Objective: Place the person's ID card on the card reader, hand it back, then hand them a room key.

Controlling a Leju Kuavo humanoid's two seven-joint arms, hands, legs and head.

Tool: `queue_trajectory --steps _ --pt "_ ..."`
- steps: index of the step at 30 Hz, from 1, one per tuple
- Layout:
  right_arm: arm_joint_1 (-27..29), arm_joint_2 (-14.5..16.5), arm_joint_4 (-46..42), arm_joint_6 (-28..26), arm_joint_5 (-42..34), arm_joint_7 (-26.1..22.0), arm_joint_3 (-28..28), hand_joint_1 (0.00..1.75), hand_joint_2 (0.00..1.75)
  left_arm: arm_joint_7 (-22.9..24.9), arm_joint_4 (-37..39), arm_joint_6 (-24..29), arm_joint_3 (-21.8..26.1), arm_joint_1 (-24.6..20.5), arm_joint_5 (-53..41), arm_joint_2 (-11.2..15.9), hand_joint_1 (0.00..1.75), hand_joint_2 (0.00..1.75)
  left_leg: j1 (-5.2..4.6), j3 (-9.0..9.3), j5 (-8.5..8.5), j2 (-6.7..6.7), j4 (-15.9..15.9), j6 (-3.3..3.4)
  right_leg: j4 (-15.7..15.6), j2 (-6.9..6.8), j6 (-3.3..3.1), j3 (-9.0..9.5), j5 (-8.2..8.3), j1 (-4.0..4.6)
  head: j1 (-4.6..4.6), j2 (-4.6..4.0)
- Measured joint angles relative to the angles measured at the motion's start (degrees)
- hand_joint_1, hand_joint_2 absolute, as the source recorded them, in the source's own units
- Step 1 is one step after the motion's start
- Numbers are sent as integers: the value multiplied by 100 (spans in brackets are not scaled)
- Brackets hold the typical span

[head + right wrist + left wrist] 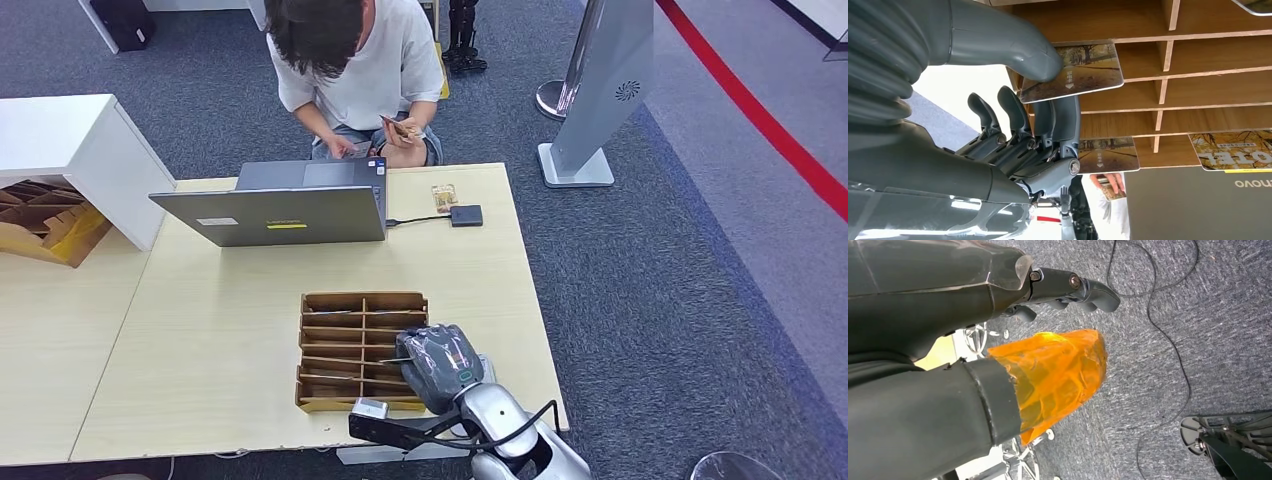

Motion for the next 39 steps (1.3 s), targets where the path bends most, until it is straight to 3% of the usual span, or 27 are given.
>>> queue_trajectory --steps 18,39 --pt "55 19 -178 -280 -183 -175 -127 175 175 -2 0 0 -51 3 17 2 0 0 0 0 0 0 0 0 0 0 0 0 0 0 -1 0" --pt "521 -202 -1954 -678 -293 -386 -512 175 175 -55 0 -1 -50 48 105 -1 0 0 0 0 0 0 0 0 0 1 0 -1 0 0 0 0"
